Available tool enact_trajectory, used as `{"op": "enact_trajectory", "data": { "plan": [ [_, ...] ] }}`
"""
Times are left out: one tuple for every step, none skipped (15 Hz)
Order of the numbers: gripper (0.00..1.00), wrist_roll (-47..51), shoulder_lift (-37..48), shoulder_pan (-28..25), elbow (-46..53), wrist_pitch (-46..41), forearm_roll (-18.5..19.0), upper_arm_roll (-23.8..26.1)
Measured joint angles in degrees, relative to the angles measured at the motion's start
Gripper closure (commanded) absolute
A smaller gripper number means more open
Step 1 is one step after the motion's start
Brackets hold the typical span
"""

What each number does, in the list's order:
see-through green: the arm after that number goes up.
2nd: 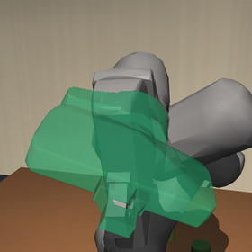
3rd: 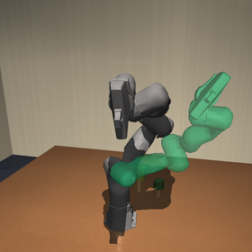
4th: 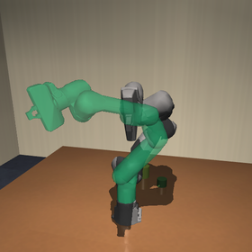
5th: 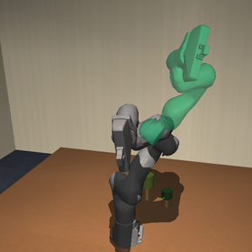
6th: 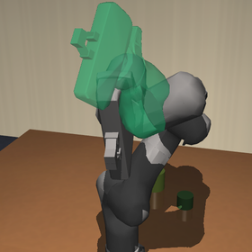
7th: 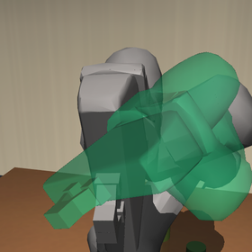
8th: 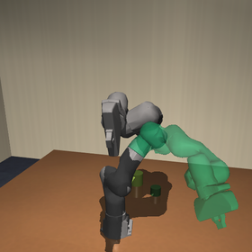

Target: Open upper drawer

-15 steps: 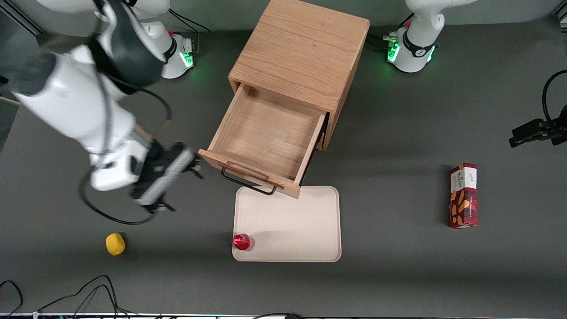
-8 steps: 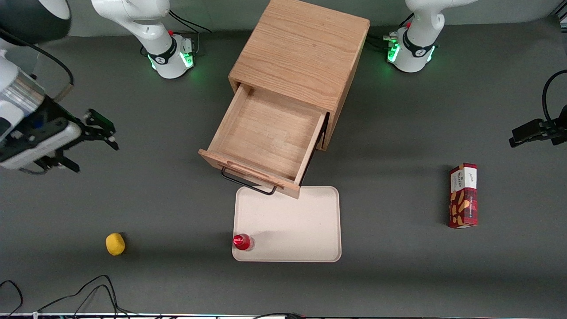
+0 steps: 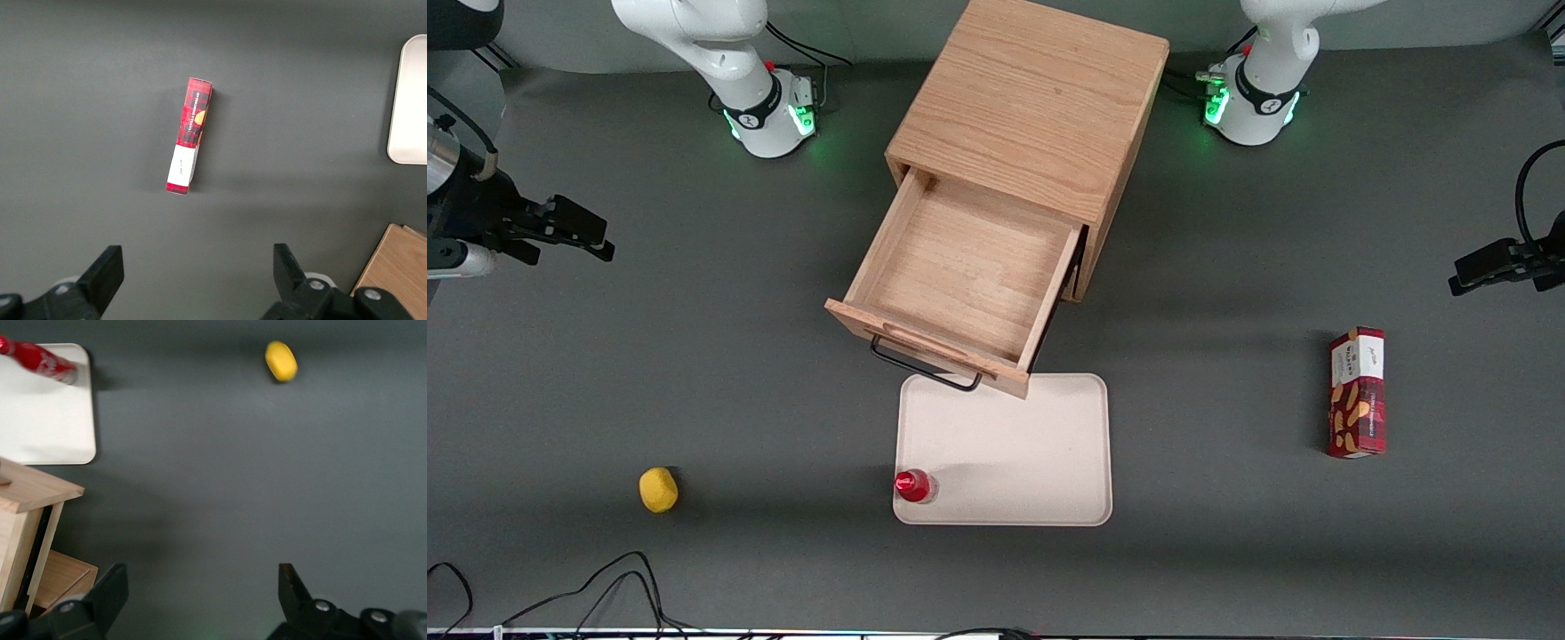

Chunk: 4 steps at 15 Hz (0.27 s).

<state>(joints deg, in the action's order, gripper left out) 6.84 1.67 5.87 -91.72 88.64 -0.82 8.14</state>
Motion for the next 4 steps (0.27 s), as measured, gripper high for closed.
{"op": "enact_trajectory", "data": {
  "plan": [
    [0.0, 0.99, 0.0, 0.0, -0.27, 0.0, 0.07, 0.0],
    [0.0, 1.48, 0.0, 0.0, -0.38, 0.01, 0.12, 0.0],
    [0.0, 1.69, 0.01, 0.0, -0.4, 0.01, 0.13, 0.01],
    [0.0, 1.73, 0.02, 0.0, -0.4, 0.01, 0.13, 0.02]
  ]
}}
